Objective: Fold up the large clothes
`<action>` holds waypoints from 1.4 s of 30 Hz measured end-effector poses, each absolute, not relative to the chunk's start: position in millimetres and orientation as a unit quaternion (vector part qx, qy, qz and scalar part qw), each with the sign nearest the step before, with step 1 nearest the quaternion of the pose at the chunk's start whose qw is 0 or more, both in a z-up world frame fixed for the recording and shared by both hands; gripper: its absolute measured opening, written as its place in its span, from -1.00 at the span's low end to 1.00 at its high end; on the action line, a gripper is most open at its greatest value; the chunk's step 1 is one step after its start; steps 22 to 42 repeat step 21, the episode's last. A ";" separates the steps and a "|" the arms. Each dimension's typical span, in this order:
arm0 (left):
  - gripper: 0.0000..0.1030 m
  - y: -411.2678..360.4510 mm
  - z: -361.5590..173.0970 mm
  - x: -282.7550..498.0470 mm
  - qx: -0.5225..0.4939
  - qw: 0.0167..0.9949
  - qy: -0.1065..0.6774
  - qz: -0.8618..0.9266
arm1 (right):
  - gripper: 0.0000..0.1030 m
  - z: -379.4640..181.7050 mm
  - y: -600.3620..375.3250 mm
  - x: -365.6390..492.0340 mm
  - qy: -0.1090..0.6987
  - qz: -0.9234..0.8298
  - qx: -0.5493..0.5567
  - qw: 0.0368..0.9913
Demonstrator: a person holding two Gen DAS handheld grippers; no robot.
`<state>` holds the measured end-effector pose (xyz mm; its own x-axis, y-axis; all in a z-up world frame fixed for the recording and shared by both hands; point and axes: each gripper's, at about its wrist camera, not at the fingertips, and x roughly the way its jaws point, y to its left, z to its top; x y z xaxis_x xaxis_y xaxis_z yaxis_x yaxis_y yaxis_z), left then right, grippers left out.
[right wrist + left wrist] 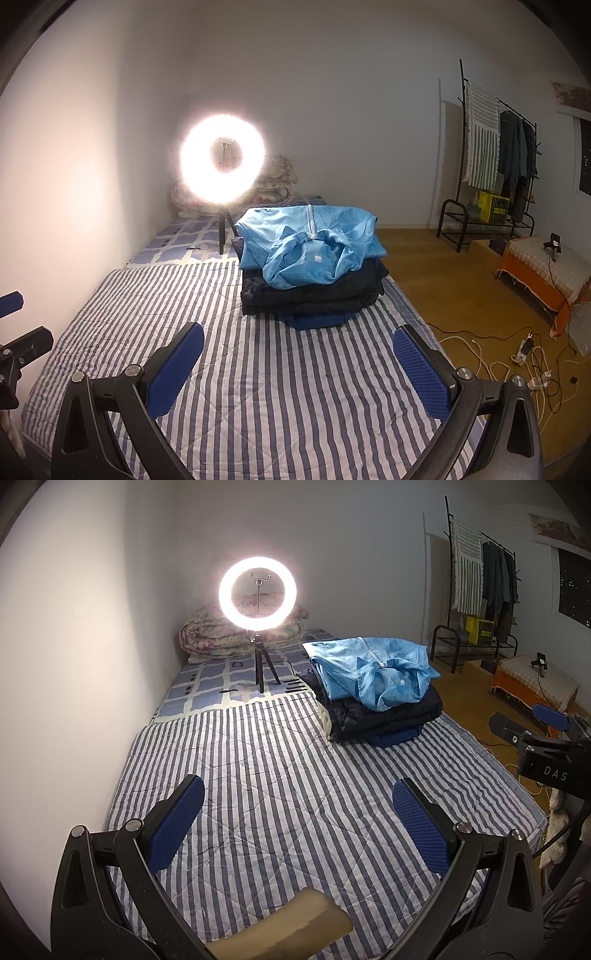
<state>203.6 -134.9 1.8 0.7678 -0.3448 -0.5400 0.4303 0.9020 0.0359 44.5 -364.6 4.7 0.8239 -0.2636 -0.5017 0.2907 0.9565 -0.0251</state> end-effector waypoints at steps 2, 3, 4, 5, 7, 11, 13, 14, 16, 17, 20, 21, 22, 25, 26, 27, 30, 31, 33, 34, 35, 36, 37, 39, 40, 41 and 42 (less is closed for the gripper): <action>1.00 -134.2 1.3 204.5 0.080 0.937 0.271 -0.205 | 0.99 4.4 -364.3 44.1 0.259 -0.144 0.025 0.955; 1.00 -133.9 1.4 204.7 0.080 0.937 0.271 -0.204 | 0.99 4.3 -363.8 44.0 0.259 -0.144 0.023 0.955; 1.00 -134.0 1.2 204.8 0.080 0.938 0.271 -0.203 | 0.99 4.4 -363.3 44.3 0.259 -0.144 0.021 0.955; 1.00 -133.7 1.1 205.2 0.080 0.938 0.271 -0.203 | 0.99 3.8 -363.0 44.7 0.259 -0.144 0.020 0.955; 1.00 -134.1 0.5 204.1 0.081 0.938 0.270 -0.202 | 0.99 3.2 -361.9 44.7 0.260 -0.143 0.018 0.955; 1.00 -133.8 -0.2 204.6 0.081 0.938 0.271 -0.201 | 0.99 2.5 -361.8 45.7 0.263 -0.142 0.018 0.954; 1.00 -133.4 -0.9 205.3 0.081 0.938 0.271 -0.201 | 0.99 2.5 -362.1 46.1 0.263 -0.141 0.019 0.954; 1.00 -133.7 -1.4 203.5 0.080 0.938 0.271 -0.200 | 0.99 2.6 -362.4 46.1 0.263 -0.141 0.020 0.954; 1.00 -133.2 -1.4 203.8 0.078 0.938 0.272 -0.202 | 0.99 2.4 -362.9 46.1 0.264 -0.141 0.021 0.954; 1.00 -133.6 -2.1 203.2 0.079 0.938 0.271 -0.202 | 0.99 2.1 -363.2 47.2 0.265 -0.141 0.021 0.954; 1.00 -132.4 -2.6 202.4 0.077 0.940 0.268 -0.199 | 0.99 2.0 -363.5 47.5 0.265 -0.140 0.021 0.954; 1.00 -132.6 -3.3 201.6 0.076 0.940 0.268 -0.199 | 0.99 1.7 -363.1 47.7 0.265 -0.140 0.022 0.954; 1.00 -132.6 -3.3 201.6 0.076 0.940 0.268 -0.199 | 0.99 1.7 -363.1 47.7 0.265 -0.140 0.022 0.954; 1.00 -132.6 -3.3 201.6 0.076 0.940 0.268 -0.199 | 0.99 1.7 -363.1 47.7 0.265 -0.140 0.022 0.954; 1.00 -132.6 -3.3 201.6 0.076 0.940 0.268 -0.199 | 0.99 1.7 -363.1 47.7 0.265 -0.140 0.022 0.954; 1.00 -132.6 -3.3 201.6 0.076 0.940 0.268 -0.199 | 0.99 1.7 -363.1 47.7 0.265 -0.140 0.022 0.954; 1.00 -132.6 -3.3 201.6 0.076 0.940 0.268 -0.199 | 0.99 1.7 -363.1 47.7 0.265 -0.140 0.022 0.954; 1.00 -132.6 -3.3 201.6 0.076 0.940 0.268 -0.199 | 0.99 1.7 -363.1 47.7 0.265 -0.140 0.022 0.954; 1.00 -132.6 -3.3 201.6 0.076 0.940 0.268 -0.199 | 0.99 1.7 -363.1 47.7 0.265 -0.140 0.022 0.954; 1.00 -132.6 -3.3 201.6 0.076 0.940 0.268 -0.199 | 0.99 1.7 -363.1 47.7 0.265 -0.140 0.022 0.954; 1.00 -132.6 -3.3 201.6 0.076 0.940 0.268 -0.199 | 0.99 1.7 -363.1 47.7 0.265 -0.140 0.022 0.954; 1.00 -132.6 -3.3 201.6 0.076 0.940 0.268 -0.199 | 0.99 1.7 -363.1 47.7 0.265 -0.140 0.022 0.954; 1.00 -132.6 -3.3 201.6 0.076 0.940 0.268 -0.199 | 0.99 1.7 -363.1 47.7 0.265 -0.140 0.022 0.954; 1.00 -132.6 -3.3 201.6 0.076 0.940 0.268 -0.199 | 0.99 1.7 -363.1 47.7 0.265 -0.140 0.022 0.954; 1.00 -132.6 -3.3 201.6 0.076 0.940 0.268 -0.199 | 0.99 1.7 -363.1 47.7 0.265 -0.140 0.022 0.954; 1.00 -132.6 -3.3 201.6 0.076 0.940 0.268 -0.199 | 0.99 1.7 -363.1 47.7 0.265 -0.140 0.022 0.954; 1.00 -132.6 -3.3 201.6 0.076 0.940 0.268 -0.199 | 0.99 1.7 -363.1 47.7 0.265 -0.140 0.022 0.954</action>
